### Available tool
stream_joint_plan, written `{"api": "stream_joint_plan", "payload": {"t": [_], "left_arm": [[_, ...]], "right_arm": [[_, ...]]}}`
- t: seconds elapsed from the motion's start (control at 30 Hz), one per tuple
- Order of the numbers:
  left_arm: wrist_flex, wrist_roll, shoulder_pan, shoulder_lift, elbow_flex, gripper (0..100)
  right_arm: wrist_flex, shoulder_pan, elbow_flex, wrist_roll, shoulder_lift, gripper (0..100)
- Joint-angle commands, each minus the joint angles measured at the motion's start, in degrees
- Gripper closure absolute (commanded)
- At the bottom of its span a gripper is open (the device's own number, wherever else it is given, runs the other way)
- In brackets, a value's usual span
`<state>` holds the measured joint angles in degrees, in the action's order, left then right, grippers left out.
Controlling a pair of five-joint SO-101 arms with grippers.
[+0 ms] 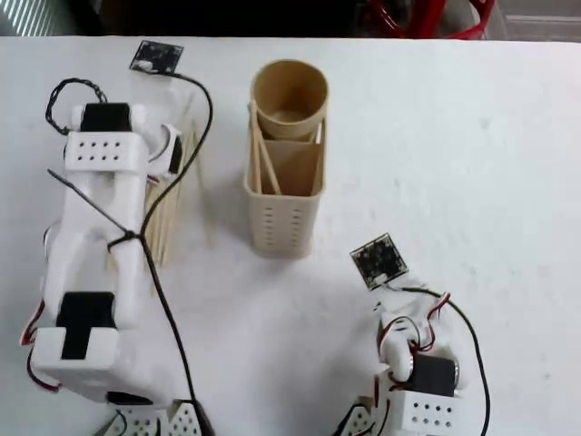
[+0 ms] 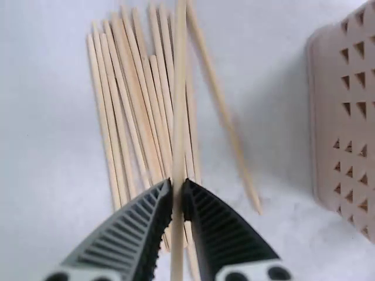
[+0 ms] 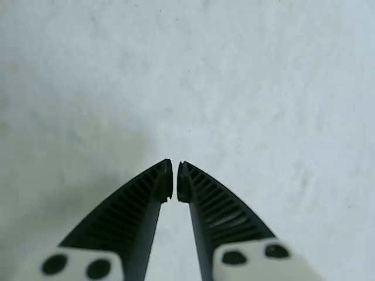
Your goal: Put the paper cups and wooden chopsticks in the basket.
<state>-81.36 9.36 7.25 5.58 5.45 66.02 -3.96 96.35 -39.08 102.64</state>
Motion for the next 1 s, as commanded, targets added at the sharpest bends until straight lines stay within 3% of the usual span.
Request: {"api": "stream_joint_plan", "payload": {"t": [0.0, 0.33, 0.47, 0.73, 0.97], "left_arm": [[0.2, -1.6, 0.2, -5.6, 0.4, 95], [-1.1, -7.4, -0.4, -30.5, 0.4, 95], [1.8, -7.6, -6.6, -38.2, 0.2, 95], [24.9, -8.6, -23.1, -41.3, -8.9, 95], [55.6, -8.7, -26.2, -42.3, -30.2, 98]], "right_arm": [[0.2, 0.4, 0.5, -0.3, 0.4, 97.1], [0.2, 0.4, 0.5, -0.3, 0.4, 97.1], [0.2, 0.4, 0.5, -0.3, 0.4, 97.1], [0.2, 0.4, 0.5, -0.3, 0.4, 97.1], [0.2, 0.4, 0.5, -0.3, 0.4, 97.1]]}}
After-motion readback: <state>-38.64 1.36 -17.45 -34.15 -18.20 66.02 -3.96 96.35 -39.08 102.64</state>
